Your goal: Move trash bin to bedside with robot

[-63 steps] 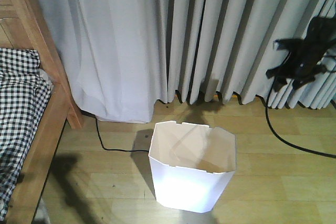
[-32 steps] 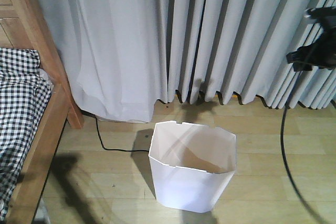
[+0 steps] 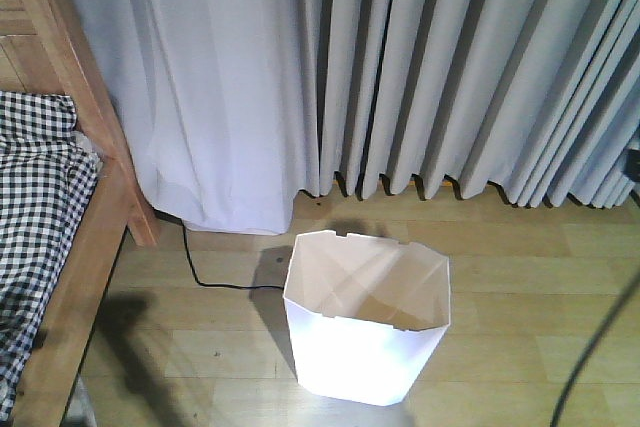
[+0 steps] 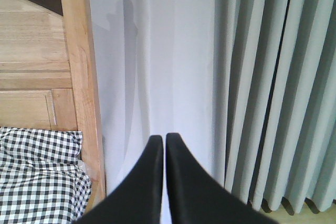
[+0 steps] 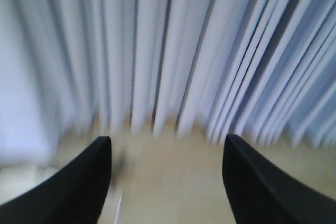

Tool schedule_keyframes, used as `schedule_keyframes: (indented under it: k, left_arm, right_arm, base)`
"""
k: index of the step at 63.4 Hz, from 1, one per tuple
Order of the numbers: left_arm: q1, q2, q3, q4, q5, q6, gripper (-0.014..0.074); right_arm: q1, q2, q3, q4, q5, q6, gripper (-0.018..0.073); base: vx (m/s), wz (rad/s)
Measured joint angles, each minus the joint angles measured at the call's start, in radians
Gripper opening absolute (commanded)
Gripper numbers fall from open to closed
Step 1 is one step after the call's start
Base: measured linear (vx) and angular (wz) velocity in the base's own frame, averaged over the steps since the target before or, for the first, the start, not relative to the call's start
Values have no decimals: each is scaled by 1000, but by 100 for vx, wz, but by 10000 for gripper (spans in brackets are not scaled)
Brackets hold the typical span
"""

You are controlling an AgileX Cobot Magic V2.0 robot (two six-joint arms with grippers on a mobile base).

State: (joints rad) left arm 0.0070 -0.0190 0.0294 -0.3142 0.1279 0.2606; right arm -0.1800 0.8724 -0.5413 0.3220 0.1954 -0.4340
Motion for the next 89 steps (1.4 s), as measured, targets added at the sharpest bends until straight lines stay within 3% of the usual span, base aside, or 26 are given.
schedule_keyframes:
  k: [7,14,27,33,42,89]
  left_arm:
    - [0,0,0,0,0,0,-6]
    - [0,0,0,0,0,0,-6]
    - [0,0,0,0,0,0,-6]
    - [0,0,0,0,0,0,-6]
    - [0,0,0,0,0,0,-6]
    - [0,0,0,0,0,0,-6]
  right_arm:
    - [10,-227,127,53,-142,0,433]
    - [80,-370,246,65,-255,-13,433]
    - [248,-437,300,60,-264,-26,421]
    - [282,-437,302,58,-195,-26,310]
    - [288,-437,303,57,-174,-26,-17]
    - [288,-437,308,53,-160,-27,-11]
  base:
    - [0,0]
    - [0,0]
    - [0,0]
    - [0,0]
    - [0,0]
    - [0,0]
